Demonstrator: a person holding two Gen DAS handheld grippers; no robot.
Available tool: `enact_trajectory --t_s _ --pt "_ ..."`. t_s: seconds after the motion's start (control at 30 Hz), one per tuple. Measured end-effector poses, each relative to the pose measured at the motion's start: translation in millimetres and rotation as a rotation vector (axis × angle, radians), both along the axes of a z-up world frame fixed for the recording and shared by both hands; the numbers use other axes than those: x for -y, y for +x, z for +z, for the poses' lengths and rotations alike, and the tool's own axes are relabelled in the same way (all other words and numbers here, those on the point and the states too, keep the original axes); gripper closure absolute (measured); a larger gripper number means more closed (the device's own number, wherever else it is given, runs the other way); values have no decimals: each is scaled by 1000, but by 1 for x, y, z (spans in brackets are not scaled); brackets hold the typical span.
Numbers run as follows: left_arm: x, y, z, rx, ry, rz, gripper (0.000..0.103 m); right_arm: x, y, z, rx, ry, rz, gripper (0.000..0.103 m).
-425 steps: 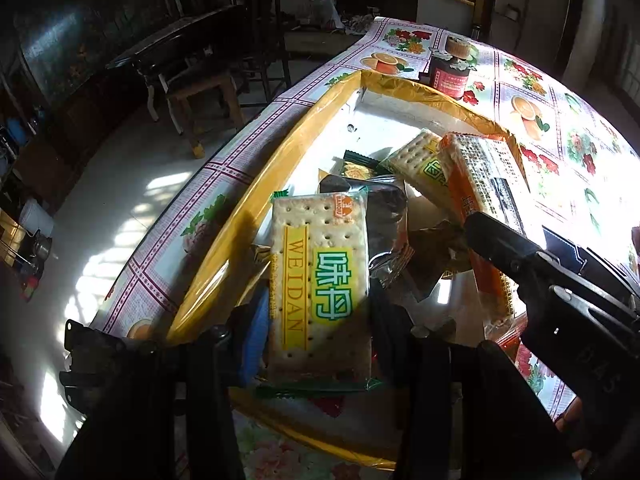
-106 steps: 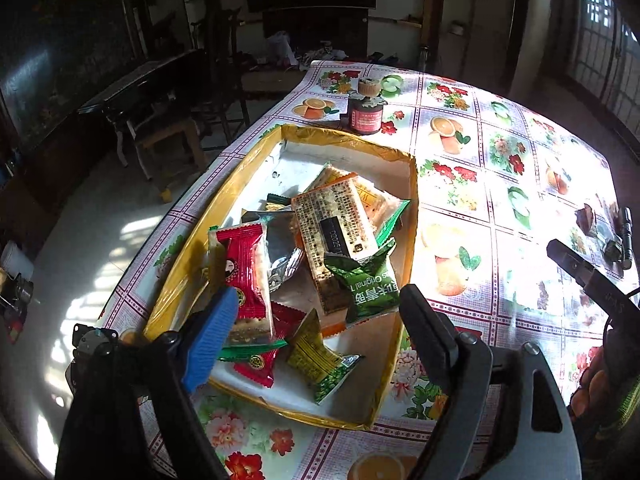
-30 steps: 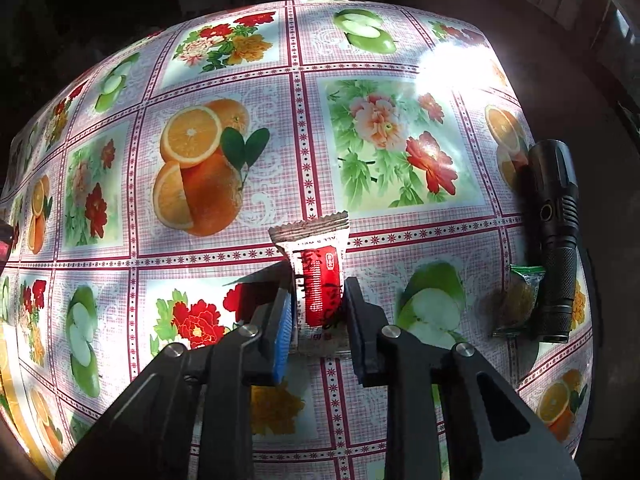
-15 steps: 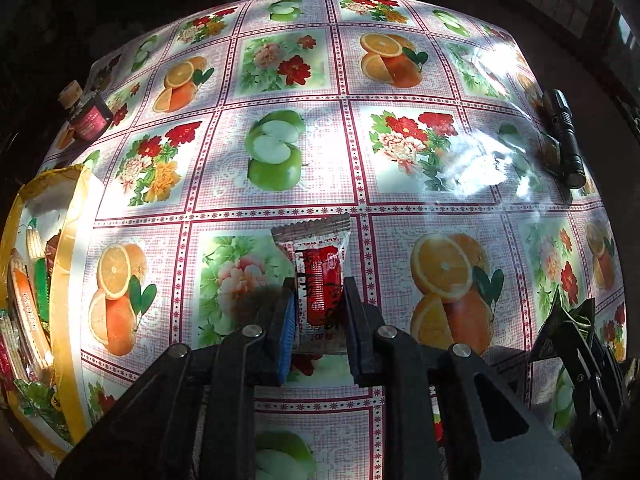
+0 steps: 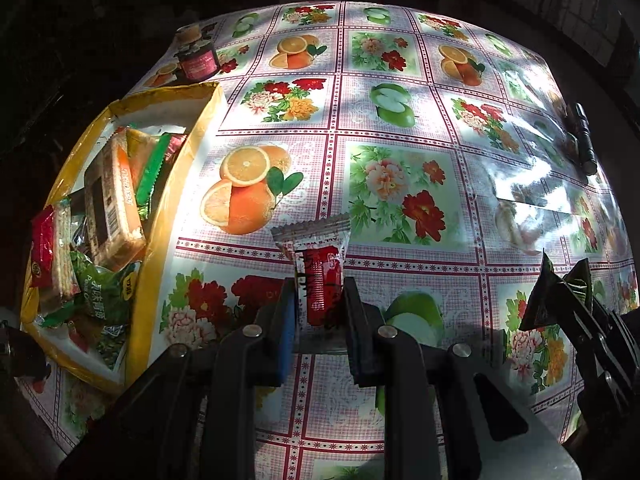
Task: Organize snacks
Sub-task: 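Carry both held snacks over the white tray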
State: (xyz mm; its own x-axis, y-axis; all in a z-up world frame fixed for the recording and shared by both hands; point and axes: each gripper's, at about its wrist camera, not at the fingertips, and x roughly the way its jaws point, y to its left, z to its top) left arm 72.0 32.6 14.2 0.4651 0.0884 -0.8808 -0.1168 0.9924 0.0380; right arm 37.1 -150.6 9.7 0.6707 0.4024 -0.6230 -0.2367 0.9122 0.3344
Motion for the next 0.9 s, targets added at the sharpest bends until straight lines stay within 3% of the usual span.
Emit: enact_trajectory --t_s 0.9 --pt "-94 -65 27 81 37 185 79 -131 -11 33 44 1 318 67"
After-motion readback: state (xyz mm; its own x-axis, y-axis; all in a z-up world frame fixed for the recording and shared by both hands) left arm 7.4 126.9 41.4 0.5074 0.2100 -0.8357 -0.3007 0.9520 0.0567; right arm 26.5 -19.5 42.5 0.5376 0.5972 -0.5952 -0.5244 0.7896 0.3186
